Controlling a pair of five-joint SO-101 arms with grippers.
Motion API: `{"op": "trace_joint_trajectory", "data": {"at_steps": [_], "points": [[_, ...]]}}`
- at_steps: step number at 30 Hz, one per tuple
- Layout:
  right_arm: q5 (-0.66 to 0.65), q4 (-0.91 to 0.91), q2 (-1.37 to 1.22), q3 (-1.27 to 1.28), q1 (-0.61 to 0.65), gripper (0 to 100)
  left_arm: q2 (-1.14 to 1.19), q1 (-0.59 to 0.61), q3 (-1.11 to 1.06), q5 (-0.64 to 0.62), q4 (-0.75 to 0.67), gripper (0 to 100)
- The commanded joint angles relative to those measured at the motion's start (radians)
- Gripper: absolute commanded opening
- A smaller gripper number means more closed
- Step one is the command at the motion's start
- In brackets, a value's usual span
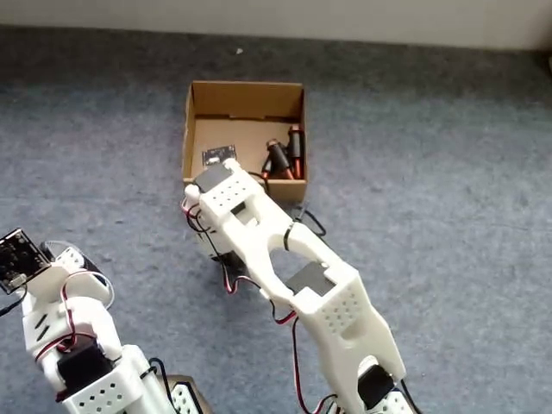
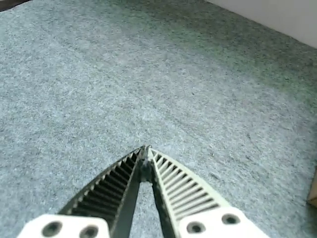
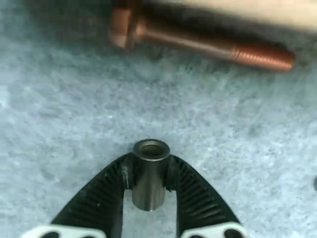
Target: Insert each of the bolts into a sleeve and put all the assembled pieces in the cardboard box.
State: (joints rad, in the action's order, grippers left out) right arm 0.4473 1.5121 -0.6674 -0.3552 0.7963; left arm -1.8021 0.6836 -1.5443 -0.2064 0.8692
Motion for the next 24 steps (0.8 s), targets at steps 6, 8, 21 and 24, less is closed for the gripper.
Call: {"op": "trace_joint_trajectory", "data": {"at_steps": [6, 8, 21, 24], "points": [[-0.063, 0.067, 0.237, -0.015, -0.002, 0.5, -0.010, -0.033, 0.038, -0.003, -0.017, 2], [-0.061, 0.085, 0.295, 0.016, -0.002, 0.5, -0.010, -0.065, 0.038, 0.000, -0.015, 2], [-0.060, -0.160, 0.878, 0.634, -0.170, 0.5, -0.007, -0.220, 0.019, 0.071, -0.006, 10], [-0.058, -0.274, 1.004, 0.799, -0.220, 0.5, -0.007, -0.263, 0.062, 0.106, 0.061, 10]]}}
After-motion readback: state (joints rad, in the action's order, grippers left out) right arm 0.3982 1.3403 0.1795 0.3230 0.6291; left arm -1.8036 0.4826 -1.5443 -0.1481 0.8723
